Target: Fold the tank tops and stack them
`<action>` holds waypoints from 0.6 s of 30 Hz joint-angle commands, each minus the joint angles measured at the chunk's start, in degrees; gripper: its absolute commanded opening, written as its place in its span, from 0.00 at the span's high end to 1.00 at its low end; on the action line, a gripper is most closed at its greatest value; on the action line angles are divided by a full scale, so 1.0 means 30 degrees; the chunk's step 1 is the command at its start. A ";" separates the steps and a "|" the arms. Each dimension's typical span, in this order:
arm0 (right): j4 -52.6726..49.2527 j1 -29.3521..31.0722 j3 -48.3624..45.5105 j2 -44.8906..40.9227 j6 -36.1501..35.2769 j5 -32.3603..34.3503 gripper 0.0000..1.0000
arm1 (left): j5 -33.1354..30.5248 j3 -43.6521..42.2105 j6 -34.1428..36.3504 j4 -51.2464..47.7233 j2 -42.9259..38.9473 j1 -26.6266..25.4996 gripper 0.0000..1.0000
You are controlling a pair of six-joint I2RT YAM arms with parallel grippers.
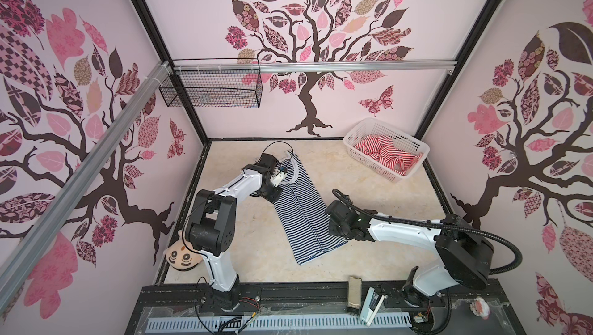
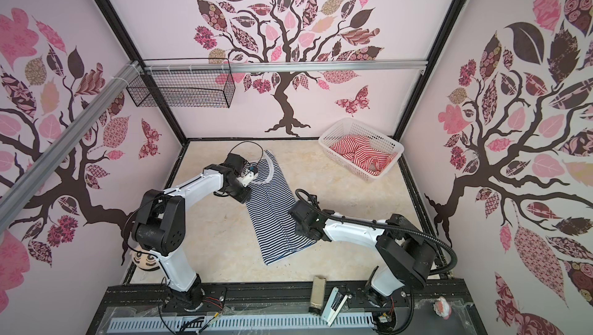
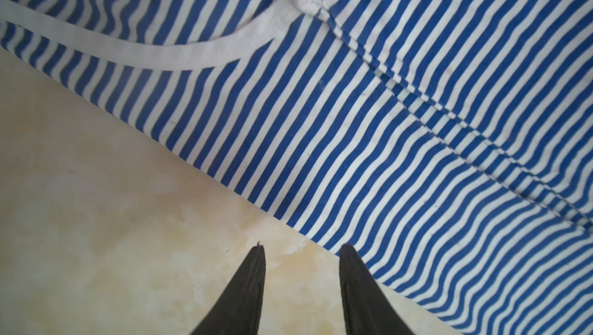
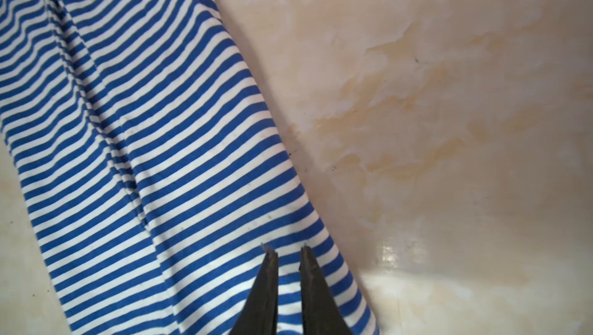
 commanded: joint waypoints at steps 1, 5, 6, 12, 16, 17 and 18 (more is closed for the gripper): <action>0.0149 0.0007 -0.0285 0.0630 -0.0347 -0.0187 0.82 | 0.0575 -0.0402 -0.0248 0.0838 0.0558 -0.0003 0.58; 0.0765 0.0007 -0.1054 0.0884 -0.0025 -0.0682 0.83 | 0.0548 -0.0411 -0.0187 0.1002 0.1326 0.0010 0.59; 0.0862 0.0007 -0.1235 0.0884 0.0062 -0.0752 0.83 | 0.0516 -0.0313 -0.0122 0.1005 0.1544 -0.0032 0.59; 0.1839 0.0036 -0.2810 0.0432 0.0771 -0.1368 0.84 | -0.0241 0.0885 0.0148 0.0809 0.3411 -0.0079 0.59; 0.2504 0.0202 -0.3859 0.0103 0.1462 -0.1810 0.84 | -0.0467 0.2318 0.0334 0.0642 0.4598 -0.0139 0.59; 0.2586 0.0308 -0.4029 0.0011 0.1689 -0.1870 0.84 | -0.0423 0.2760 0.0410 0.0556 0.4917 -0.0179 0.59; 0.2630 0.0419 -0.4155 -0.0073 0.1888 -0.1953 0.84 | -0.0490 0.3210 0.0442 0.0435 0.5212 -0.0209 0.59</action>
